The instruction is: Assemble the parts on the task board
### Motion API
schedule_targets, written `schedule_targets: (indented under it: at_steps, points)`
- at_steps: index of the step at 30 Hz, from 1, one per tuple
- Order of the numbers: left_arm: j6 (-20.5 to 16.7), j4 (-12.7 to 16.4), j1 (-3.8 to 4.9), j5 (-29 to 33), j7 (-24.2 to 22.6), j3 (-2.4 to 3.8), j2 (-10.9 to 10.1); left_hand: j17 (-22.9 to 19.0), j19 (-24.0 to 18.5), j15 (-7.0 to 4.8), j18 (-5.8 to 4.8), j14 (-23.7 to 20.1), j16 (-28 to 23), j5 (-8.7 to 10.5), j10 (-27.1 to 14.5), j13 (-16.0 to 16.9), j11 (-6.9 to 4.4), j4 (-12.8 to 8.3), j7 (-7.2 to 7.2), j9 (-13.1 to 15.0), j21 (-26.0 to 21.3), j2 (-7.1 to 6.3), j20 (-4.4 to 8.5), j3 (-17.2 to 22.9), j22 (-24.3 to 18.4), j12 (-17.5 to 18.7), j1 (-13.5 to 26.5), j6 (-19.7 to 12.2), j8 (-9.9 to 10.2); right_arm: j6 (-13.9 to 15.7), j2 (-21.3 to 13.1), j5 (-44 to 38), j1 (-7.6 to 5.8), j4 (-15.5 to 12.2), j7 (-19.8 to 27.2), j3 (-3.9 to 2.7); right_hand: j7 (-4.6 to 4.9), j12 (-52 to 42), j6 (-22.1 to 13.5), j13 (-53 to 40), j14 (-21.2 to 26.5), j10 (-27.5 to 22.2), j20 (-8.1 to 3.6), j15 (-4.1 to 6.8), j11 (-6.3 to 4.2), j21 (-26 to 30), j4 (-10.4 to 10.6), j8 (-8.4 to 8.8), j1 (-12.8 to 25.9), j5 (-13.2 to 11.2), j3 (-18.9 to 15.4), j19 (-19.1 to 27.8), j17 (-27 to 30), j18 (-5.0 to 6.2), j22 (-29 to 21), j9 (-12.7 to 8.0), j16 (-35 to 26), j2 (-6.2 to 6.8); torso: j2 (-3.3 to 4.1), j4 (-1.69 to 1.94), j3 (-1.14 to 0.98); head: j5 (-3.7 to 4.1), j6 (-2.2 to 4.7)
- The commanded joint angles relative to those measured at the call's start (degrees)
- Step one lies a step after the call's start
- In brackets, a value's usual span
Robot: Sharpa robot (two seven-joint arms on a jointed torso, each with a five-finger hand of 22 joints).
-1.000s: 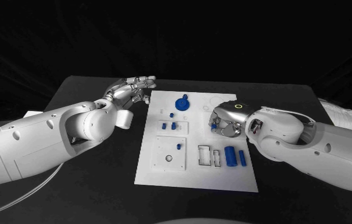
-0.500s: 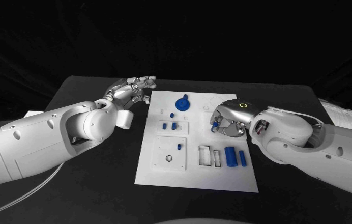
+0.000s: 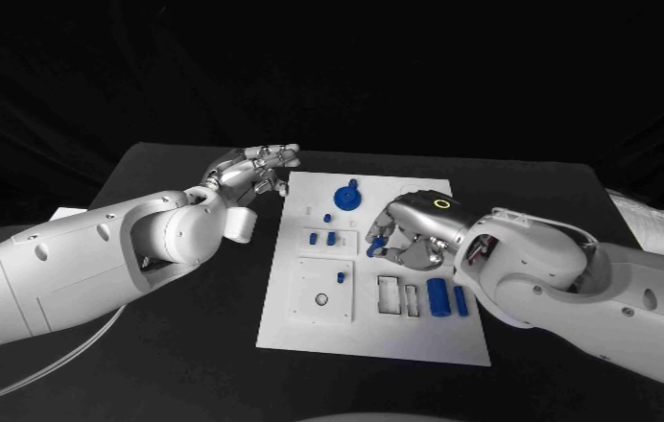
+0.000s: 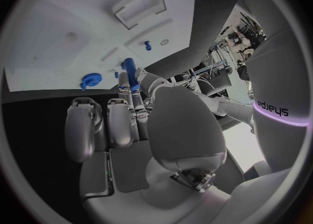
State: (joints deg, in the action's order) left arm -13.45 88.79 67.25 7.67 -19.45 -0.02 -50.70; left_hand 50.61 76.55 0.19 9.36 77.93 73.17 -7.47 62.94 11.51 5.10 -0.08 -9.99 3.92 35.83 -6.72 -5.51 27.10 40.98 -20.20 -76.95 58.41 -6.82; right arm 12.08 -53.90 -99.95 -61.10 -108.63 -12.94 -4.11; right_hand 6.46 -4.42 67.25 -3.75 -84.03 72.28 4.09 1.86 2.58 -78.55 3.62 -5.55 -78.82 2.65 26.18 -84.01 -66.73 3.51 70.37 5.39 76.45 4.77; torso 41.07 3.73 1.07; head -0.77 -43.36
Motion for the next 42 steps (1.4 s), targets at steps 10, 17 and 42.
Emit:
schedule_targets:
  at_steps: [10, 17, 42]
  points:
    - [1.17, -0.06, 0.02, -0.24, -0.82, 0.03, 0.71, -0.01, -0.42, -0.06, 0.84, -0.34, -0.02, -0.12, -0.6, 0.18, -0.07, -0.18, 0.17, 0.0, -0.3, -0.02, -0.1, -0.21, 0.03, -0.69, 0.25, -0.39, -0.48, 0.02, 6.8, -0.7, 2.76, 1.24, 2.68, 1.48, 0.01, 0.31, 0.6, -0.08, -2.17, 0.23, -0.21, 0.08, 0.29, 0.23, -0.48, 0.07, -0.82, 0.18, 0.2, -0.72, 0.47, 0.38, -0.31, 0.14, -0.43, 0.18, 0.05, 0.15, 0.09, -1.27, -0.26]
    - [1.44, -0.11, 0.02, -0.24, -0.85, 0.03, 0.85, -0.03, -0.45, -0.06, 0.85, -0.35, -0.01, -0.11, -0.71, 0.21, -0.03, -0.2, 0.13, 0.0, -0.39, -0.06, -0.1, -0.29, -0.04, -0.84, 0.29, -0.45, -0.51, -0.36, 9.7, -0.03, 5.16, 3.39, 3.69, 1.74, 0.11, 0.42, 0.48, -0.08, -2.13, 0.15, -0.19, 0.04, 0.35, 0.38, -0.59, 0.16, -0.9, 0.19, 0.31, -0.64, 0.67, 0.42, -0.55, 0.14, -0.55, 0.17, 0.1, 0.07, -0.01, -1.95, -0.21]
    - [1.75, -0.31, 0.02, -0.24, -0.4, 0.03, 1.01, 0.02, -0.44, -0.05, 0.85, -0.33, 0.02, -0.11, -0.77, 0.22, -0.02, -0.19, 0.12, 0.0, -0.36, -0.04, -0.11, -0.31, -0.01, -0.9, 0.3, -0.47, -0.53, -2.62, 13.05, -2.92, 6.85, 6.78, 2.0, 2.15, 0.24, 0.51, 0.45, -0.12, -2.12, 0.15, -0.12, -0.03, 0.42, 0.42, -1.02, 0.22, -1.25, 0.28, 0.6, -0.62, 0.75, 0.43, -0.61, 0.2, -0.57, 0.11, 0.03, 0.05, -0.04, -1.75, -0.7]
